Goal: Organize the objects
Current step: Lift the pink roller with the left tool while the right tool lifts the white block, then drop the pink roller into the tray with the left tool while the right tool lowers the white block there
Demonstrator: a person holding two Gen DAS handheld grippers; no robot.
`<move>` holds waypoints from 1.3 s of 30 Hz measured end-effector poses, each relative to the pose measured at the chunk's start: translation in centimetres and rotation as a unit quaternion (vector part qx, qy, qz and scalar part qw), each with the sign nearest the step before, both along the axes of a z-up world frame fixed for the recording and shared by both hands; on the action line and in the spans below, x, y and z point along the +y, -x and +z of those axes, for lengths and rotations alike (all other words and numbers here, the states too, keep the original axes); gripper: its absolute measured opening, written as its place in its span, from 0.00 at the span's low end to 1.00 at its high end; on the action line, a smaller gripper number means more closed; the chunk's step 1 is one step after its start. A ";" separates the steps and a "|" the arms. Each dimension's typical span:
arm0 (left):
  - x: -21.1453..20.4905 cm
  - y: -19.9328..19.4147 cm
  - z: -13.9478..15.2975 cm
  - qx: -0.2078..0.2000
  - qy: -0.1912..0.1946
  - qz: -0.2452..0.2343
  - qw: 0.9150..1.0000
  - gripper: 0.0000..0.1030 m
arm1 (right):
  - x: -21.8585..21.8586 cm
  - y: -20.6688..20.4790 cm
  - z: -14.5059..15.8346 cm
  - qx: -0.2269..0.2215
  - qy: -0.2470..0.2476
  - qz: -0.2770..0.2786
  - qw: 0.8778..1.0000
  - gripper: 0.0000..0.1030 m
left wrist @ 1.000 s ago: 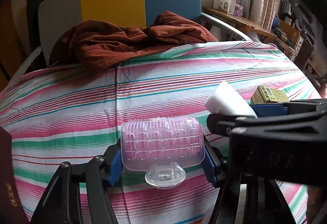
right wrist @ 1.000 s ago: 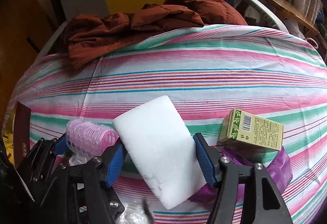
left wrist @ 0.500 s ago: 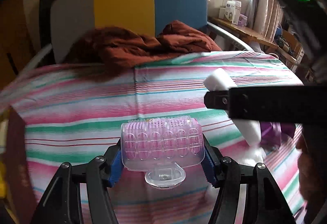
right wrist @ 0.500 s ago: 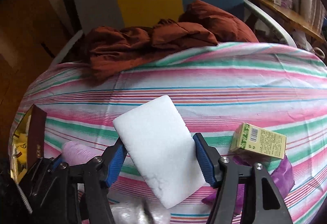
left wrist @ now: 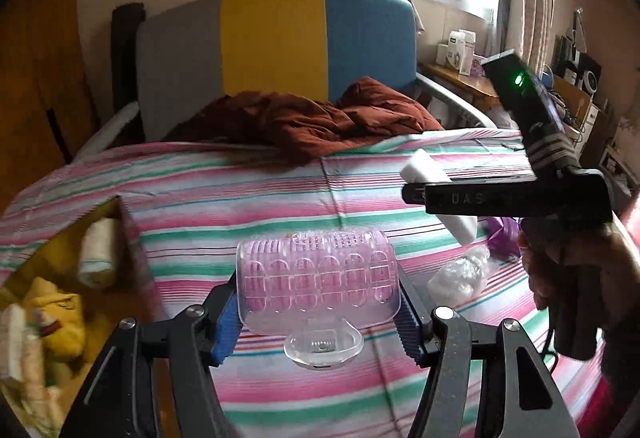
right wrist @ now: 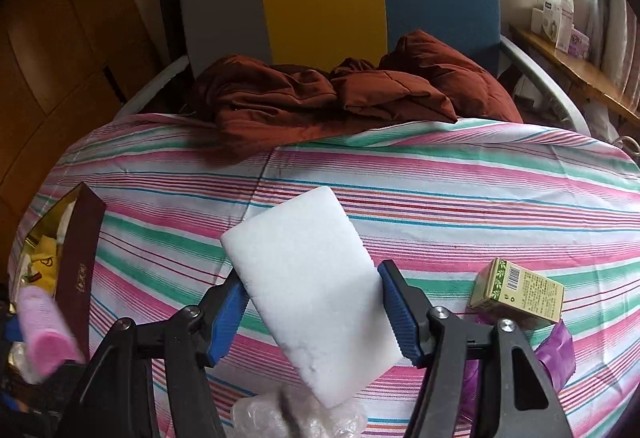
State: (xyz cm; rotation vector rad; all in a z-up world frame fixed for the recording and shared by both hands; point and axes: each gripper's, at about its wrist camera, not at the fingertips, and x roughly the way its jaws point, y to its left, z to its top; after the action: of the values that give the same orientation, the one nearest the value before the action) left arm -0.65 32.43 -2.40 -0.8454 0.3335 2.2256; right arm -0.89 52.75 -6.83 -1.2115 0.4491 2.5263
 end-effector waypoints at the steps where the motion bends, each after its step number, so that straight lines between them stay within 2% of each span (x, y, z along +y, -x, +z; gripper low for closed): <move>1: -0.7 -0.1 0.3 0.003 -0.001 0.003 1.000 0.63 | -0.1 0.0 0.1 0.000 -0.005 -0.002 1.000 0.63; 12: -7.2 0.4 1.8 0.002 -0.008 0.039 0.999 0.63 | -1.4 0.5 0.4 -0.011 -0.043 -0.012 0.999 0.63; 20: -12.0 1.3 2.1 0.003 -0.015 0.076 0.997 0.63 | -5.9 1.1 2.5 -0.015 -0.044 0.027 0.999 0.63; 29: -16.5 2.1 1.7 -0.017 -0.026 0.112 0.993 0.63 | -12.7 2.1 5.0 0.009 0.008 0.076 0.997 0.63; 39: -20.4 2.5 0.8 -0.038 -0.038 0.138 0.989 0.63 | -20.4 3.2 5.8 0.038 0.081 0.122 0.989 0.63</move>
State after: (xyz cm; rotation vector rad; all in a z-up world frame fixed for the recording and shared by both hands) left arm -3.11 12.06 -1.62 -0.9808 0.0991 2.4345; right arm -4.12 32.31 -1.07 -1.3027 0.5642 2.7974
